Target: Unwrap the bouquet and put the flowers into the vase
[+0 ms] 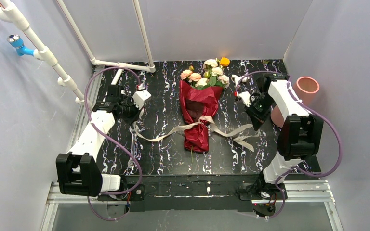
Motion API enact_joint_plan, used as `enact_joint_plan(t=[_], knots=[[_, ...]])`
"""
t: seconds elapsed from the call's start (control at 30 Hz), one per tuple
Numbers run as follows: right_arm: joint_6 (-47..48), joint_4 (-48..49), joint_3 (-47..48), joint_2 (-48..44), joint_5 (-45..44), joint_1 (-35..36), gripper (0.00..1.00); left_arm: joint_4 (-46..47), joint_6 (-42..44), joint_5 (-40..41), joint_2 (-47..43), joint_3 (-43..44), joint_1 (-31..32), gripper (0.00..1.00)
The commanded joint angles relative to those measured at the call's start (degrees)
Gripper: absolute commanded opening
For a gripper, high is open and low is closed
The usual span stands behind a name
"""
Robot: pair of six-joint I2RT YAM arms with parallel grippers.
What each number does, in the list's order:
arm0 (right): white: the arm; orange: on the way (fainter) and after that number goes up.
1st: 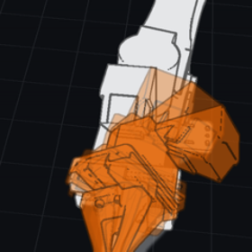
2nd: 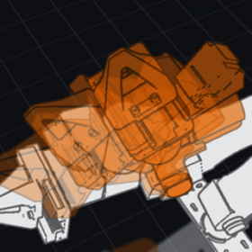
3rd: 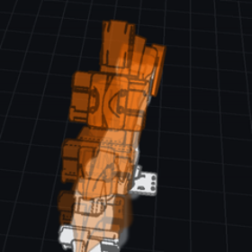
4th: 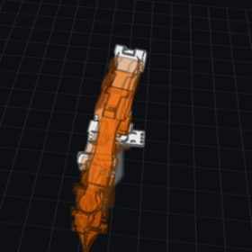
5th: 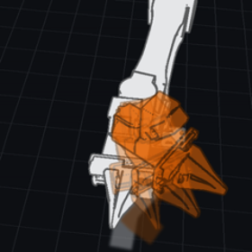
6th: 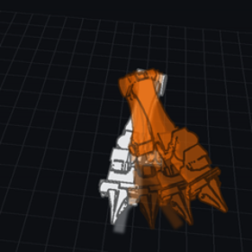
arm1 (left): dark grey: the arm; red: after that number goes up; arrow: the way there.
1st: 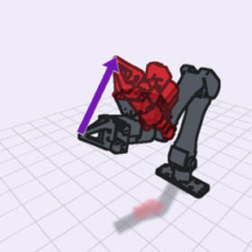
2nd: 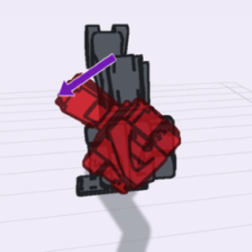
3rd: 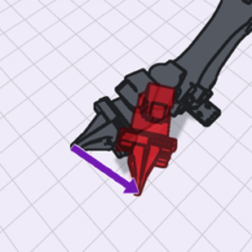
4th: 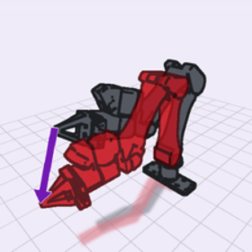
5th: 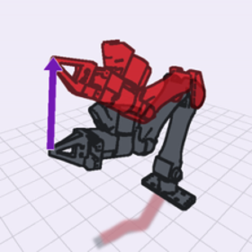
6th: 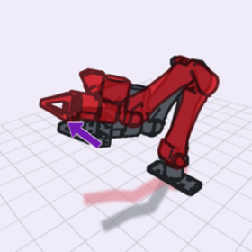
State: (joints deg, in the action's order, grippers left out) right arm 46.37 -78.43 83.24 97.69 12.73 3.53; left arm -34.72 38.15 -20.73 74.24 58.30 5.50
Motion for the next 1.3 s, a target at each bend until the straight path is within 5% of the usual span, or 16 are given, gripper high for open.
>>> enact_joint_plan(t=[0.0,0.07,0.1,0.13,0.2,0.23,0.3,0.53,0.77,1.27], knots=[[7.79,-2.71,-3.47,-4.4,-8.31,-0.42,0.01,0.36,1.36,1.7,0.31,3.32,-1.66,0.0],[9.3,-2.23,-5.74,-5.2,-10.49,-0.45,0.01,0.52,2.08,1.34,0.47,3.7,-1.8,0.0],[9.71,-1.98,-6.3,-5.52,-10.89,-0.45,0.1,-0.11,2.59,-0.04,0.51,4.24,-1.8,0.0],[9.57,-1.94,-6.21,-5.8,-10.58,-0.39,0.3,-1.67,3.88,-3.06,0.43,4.96,-1.81,0.09],[9.17,-2.9,-3.82,-5.41,-6.79,-0.09,0.76,-5.12,7.52,-10.96,-0.22,6.53,-1.76,0.47],[8.18,-3.01,-2.24,-5.2,-4.56,0.42,0.84,-5.48,7.96,-14.66,-0.82,6.96,-1.68,0.6],[6.41,-3.04,0.82,-4.82,-0.21,2.49,0.88,-5.53,7.83,-20.78,-1.77,7.94,-0.96,0.68],[-3.81,1.35,11.9,0.78,18.79,10.99,0.82,-0.66,3.5,-26.89,-0.7,9.45,11.36,0.6],[-21.04,20.36,18.24,9.83,28.48,17.62,0.61,18.73,-2.15,-21.52,4.47,4.31,24.66,0.42],[-26.16,33.91,16.85,23.84,24.1,23.85,0.32,31.57,-1.29,-13.22,19.6,4.35,31.39,0.49]])
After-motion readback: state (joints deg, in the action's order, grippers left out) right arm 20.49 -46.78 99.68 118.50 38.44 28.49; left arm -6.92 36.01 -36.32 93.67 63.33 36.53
